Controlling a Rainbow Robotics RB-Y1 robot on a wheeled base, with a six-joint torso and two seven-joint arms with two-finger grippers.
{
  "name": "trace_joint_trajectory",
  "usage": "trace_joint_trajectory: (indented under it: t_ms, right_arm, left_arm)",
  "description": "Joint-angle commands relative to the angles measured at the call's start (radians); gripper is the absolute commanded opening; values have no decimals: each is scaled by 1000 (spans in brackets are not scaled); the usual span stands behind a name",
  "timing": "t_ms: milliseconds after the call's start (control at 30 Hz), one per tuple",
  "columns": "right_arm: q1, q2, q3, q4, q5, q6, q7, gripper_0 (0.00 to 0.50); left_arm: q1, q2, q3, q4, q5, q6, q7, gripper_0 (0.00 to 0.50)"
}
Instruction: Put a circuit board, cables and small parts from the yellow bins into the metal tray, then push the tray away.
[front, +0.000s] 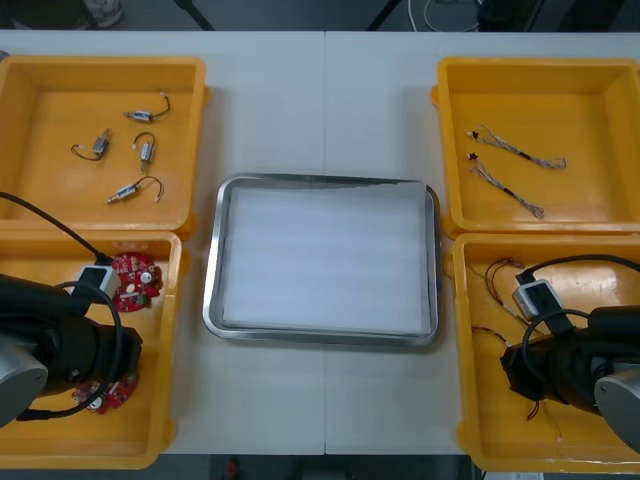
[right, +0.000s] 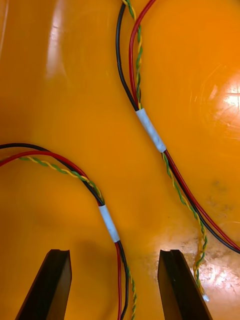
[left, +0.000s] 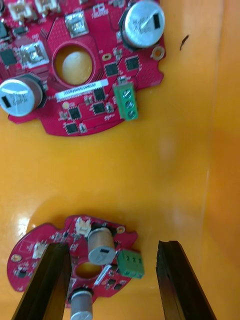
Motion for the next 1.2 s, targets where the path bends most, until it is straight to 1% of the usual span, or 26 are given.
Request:
trace_joint_trajectory:
  t_ms: [33, 200, 367, 500, 600, 633, 667, 733, 767, 933, 967, 1033, 1067, 1200]
  right_arm:
    - [22, -28, 31, 32, 1, -50, 60, 500]
    - [24, -28, 47, 39, 4, -55, 63, 500]
    - [22, -30, 65, 53, 28, -63, 64, 500]
    - [24, -33, 68, 85, 22, -101, 67, 500]
    - [25, -36, 68, 87, 14, -98, 71, 500]
    - [25, -37, 68, 87, 13, -98, 71, 477]
    - [25, -37, 68, 87, 13, -98, 71, 477]
    - [27, -37, 68, 87, 8, -98, 67, 70]
    - [27, -39, 68, 87, 8, -96, 66, 0]
    - [27, -39, 63, 82, -1, -90, 64, 0]
    - [27, -39, 57, 76, -2, -90, 67, 0]
    - [27, -39, 44, 58, -9, -75, 69, 0]
    - [27, -39, 44, 58, -9, -75, 69, 0]
    - [25, -39, 4, -5, -21, -17, 69, 0]
  left_arm:
    - [28, -12, -27, 12, -17, -53, 77, 500]
    - [28, -12, -34, 16, -23, -56, 79, 500]
    - [28, -12, -45, 24, -40, -54, 80, 500]
    - [28, -12, -50, 35, -41, -57, 77, 500]
    - [28, -12, -56, 45, -43, -74, 77, 500]
    - [28, -12, -59, 51, -46, -80, 77, 500]
    - [28, -12, -59, 51, -46, -80, 77, 500]
    - [28, -12, -62, 58, -47, -90, 77, 500]
    - [28, -12, -62, 58, -47, -90, 77, 500]
    - [28, -12, -69, 58, -53, -90, 77, 500]
    - [28, -12, -73, 58, -59, -90, 77, 435]
    - [28, -12, -80, 58, -70, -90, 74, 0]
    - [28, -12, -80, 58, -70, -90, 74, 0]
    - [30, -12, -85, 58, -81, -90, 74, 0]
